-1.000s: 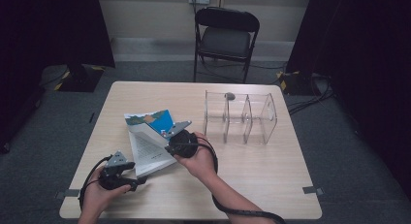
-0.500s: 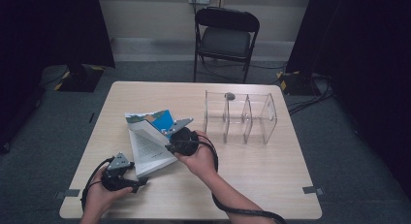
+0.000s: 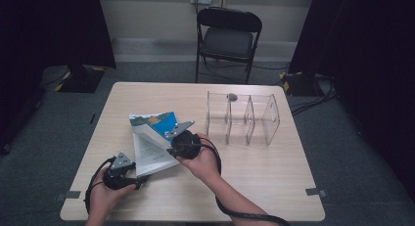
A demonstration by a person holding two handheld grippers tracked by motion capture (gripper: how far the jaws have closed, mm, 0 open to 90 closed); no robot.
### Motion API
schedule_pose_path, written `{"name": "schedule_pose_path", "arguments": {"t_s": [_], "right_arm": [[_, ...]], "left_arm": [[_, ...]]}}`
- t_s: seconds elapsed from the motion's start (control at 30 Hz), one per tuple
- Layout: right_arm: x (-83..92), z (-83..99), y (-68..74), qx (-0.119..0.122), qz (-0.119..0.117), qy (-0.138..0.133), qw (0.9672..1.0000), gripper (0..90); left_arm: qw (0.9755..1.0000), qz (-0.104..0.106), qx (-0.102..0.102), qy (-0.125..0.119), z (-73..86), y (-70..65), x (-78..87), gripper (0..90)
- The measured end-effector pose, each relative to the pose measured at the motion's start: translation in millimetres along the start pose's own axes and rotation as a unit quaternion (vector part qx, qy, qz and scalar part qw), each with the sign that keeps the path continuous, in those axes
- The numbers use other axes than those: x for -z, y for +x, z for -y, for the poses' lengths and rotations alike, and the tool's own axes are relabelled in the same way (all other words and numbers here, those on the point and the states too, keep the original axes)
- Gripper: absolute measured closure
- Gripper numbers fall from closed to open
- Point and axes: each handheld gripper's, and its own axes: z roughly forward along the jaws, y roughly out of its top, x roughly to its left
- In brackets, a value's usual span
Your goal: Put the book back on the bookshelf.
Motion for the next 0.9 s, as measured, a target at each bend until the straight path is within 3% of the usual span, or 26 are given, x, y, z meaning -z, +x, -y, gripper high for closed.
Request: {"name": "schedule_pose_path", "arguments": {"t_s": [0.07,0.2,0.33,0.47,0.53,0.57,0.67,0.7,0.77,0.83,0.87,0.9], "right_arm": [[-1.7,3.0,2.1,0.006,-0.004,0.003,1.0,76.8],[-4.8,10.4,4.3,0.017,-0.006,0.004,0.9998,76.8],[-4.0,13.1,4.0,0.013,-0.011,0.006,0.9998,76.7],[-5.4,16.5,4.8,0.024,-0.012,0.015,0.9995,76.7],[-8.0,20.3,5.9,0.031,-0.013,0.02,0.9993,76.7],[-9.7,22.6,7.2,0.032,-0.012,0.022,0.9992,76.6],[-14.2,29.7,9.0,0.03,-0.017,0.026,0.9991,78.2],[-14.5,31.7,8.9,0.031,-0.027,0.021,0.9989,88.6],[-8.1,33.8,7.5,-0.01,-0.059,-0.021,0.998,90.0],[-1.0,29.9,9.2,0.008,-0.035,-0.025,0.999,90.0],[-0.1,30.3,7.7,0.0,-0.046,-0.031,0.9985,86.6],[-0.6,31.9,6.5,-0.004,-0.04,-0.028,0.9988,78.9]], "left_arm": [[1.0,0.001,0.004,-0.001,-0.5,-0.2,0.7,30.2],[0.9996,-0.009,0.013,-0.025,-5.9,0.2,6.4,32.0],[0.9991,-0.008,0.023,-0.035,-6.5,-0.9,3.7,33.8],[0.9988,-0.016,0.016,-0.045,-10.8,-1.7,5.3,35.4],[0.9983,-0.013,0.006,-0.057,-11.5,1.7,8.5,43.5],[0.9984,-0.006,0.012,-0.056,-10.8,2.8,7.4,46.0],[0.9992,-0.009,0.003,-0.04,-8.5,2.8,2.8,45.9],[0.9993,-0.01,0.009,-0.036,-8.9,2.8,1.5,46.3],[0.9999,-0.015,-0.007,0.0,-8.5,1.9,-3.0,48.2],[0.9997,0.004,0.018,-0.019,-6.8,2.7,-6.3,45.6],[0.9996,0.007,0.017,-0.02,-8.3,2.3,-6.4,45.3],[0.9996,0.007,0.017,-0.02,-8.3,2.3,-6.4,45.3]]}}
